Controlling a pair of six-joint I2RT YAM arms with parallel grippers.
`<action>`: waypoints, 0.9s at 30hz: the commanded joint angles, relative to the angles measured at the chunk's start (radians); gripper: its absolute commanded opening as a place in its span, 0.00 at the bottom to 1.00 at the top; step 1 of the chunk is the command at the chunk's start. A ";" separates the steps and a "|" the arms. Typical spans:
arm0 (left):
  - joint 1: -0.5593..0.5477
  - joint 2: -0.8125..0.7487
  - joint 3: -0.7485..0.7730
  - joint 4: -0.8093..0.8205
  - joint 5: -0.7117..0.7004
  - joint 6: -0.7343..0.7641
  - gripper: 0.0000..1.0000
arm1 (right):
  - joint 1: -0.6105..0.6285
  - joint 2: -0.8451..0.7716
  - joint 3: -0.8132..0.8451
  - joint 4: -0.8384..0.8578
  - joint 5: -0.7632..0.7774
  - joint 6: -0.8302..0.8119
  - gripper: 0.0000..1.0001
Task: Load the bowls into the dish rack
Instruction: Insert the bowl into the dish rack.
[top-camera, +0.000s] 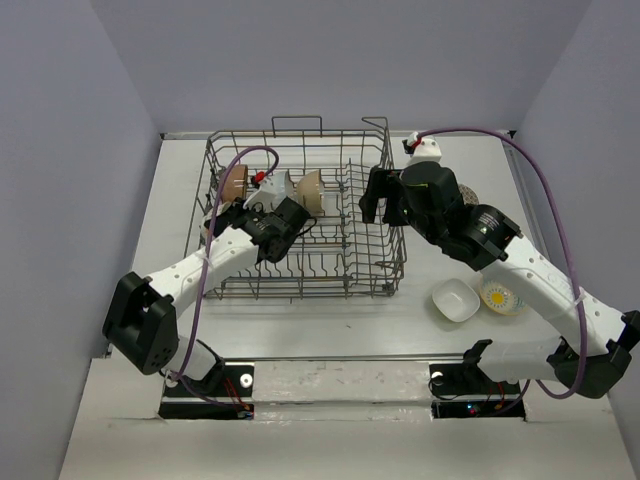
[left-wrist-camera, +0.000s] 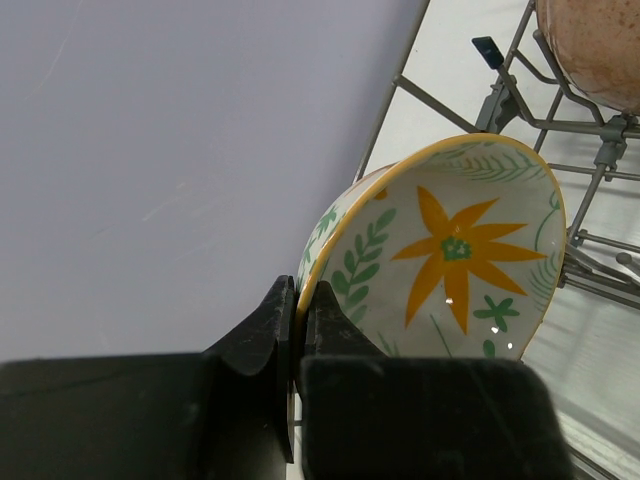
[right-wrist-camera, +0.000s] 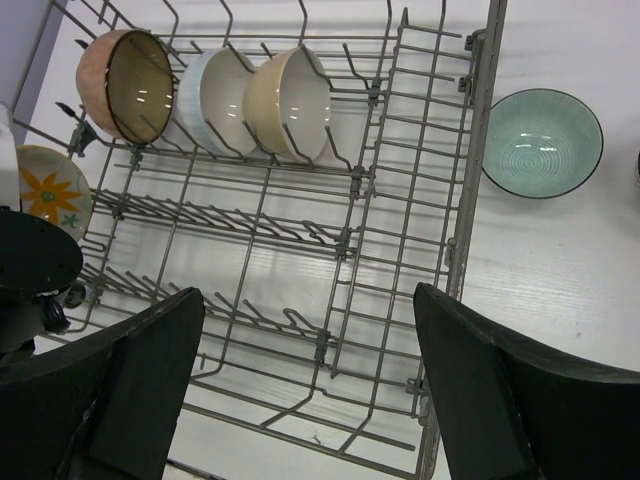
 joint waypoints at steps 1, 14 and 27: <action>0.018 -0.059 0.014 0.012 -0.092 0.000 0.00 | 0.008 -0.024 0.005 0.025 -0.004 -0.021 0.91; 0.037 -0.043 -0.003 0.038 -0.069 0.029 0.00 | 0.008 -0.017 0.011 0.014 -0.020 -0.034 0.91; 0.037 0.062 0.018 -0.015 -0.025 -0.031 0.00 | 0.008 -0.037 -0.014 0.014 -0.020 -0.031 0.91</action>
